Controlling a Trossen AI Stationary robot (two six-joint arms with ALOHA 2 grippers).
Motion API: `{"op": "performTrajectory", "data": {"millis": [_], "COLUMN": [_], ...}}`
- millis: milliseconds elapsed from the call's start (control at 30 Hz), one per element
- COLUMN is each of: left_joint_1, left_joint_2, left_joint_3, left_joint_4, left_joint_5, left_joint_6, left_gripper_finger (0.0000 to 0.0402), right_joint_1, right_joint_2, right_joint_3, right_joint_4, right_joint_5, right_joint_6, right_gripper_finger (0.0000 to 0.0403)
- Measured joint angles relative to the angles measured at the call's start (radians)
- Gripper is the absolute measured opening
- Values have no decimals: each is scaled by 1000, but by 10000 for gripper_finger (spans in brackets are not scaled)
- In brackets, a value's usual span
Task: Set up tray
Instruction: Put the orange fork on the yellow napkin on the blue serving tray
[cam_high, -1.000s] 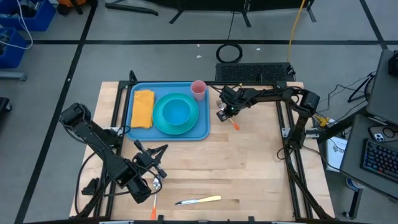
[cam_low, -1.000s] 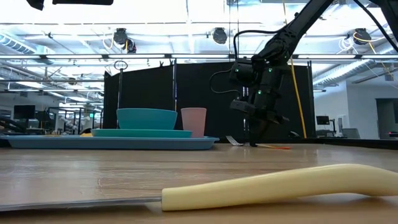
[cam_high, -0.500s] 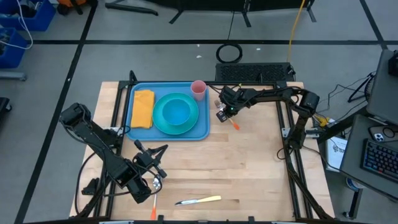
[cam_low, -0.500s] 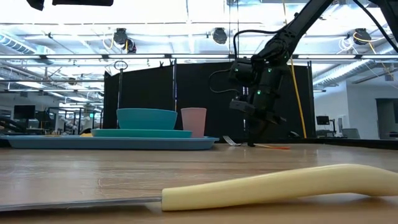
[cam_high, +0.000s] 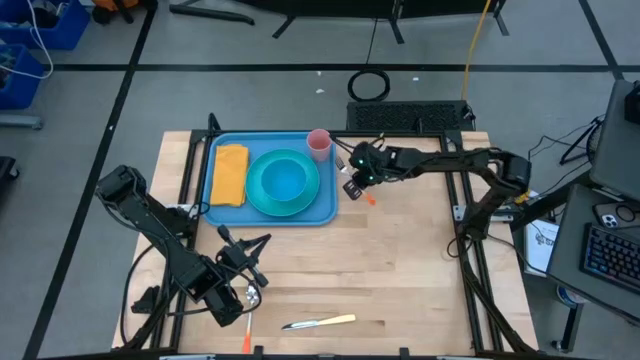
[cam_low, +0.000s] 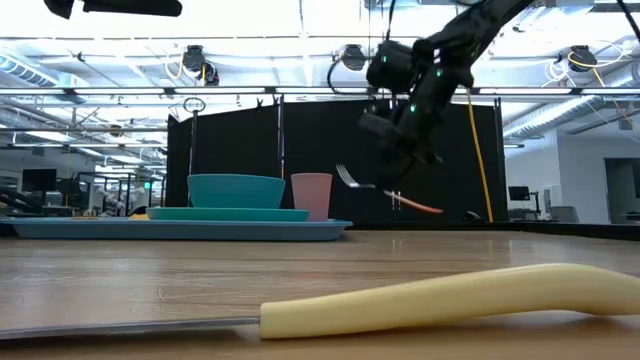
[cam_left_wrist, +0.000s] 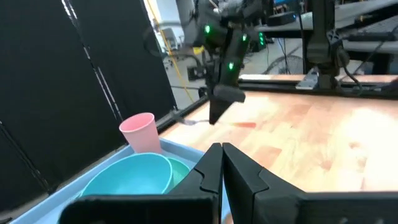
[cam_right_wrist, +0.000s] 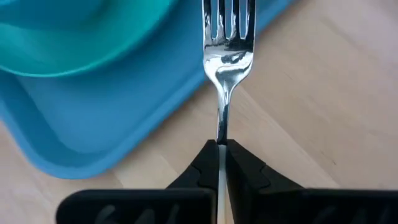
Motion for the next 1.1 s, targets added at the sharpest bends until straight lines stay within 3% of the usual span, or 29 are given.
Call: {"op": "performTrajectory", "data": {"millis": [133,367,533,667,767,967,1100], "left_joint_1": [0,13,79,141,164,181,193], "left_joint_2": [0,0,0,3,18,33,48], "left_joint_3": [0,0,0,0,0,0,0], "left_joint_4": [0,4,6,49,115,323,426], "left_joint_5": [2,13,140,182,162,29,-5], "left_joint_6": [19,21,54,123,230,449,584], "left_gripper_finger": [17,17,17,17,17,17,20], "right_joint_1": [61,166,239,286,323,418,477], "right_joint_2": [-55,-165,-224,-247,-246,-246,-246], "right_joint_3": [-36,-179,-302,-369,-386,-388,-388], "right_joint_4": [100,423,723,920,1002,1119,1223], "right_joint_5": [16,15,15,12,31,142,148], "right_joint_6": [1,1,-8,-27,-75,-226,-323], "right_gripper_finger": [2,2,2,2,2,2,2]}}
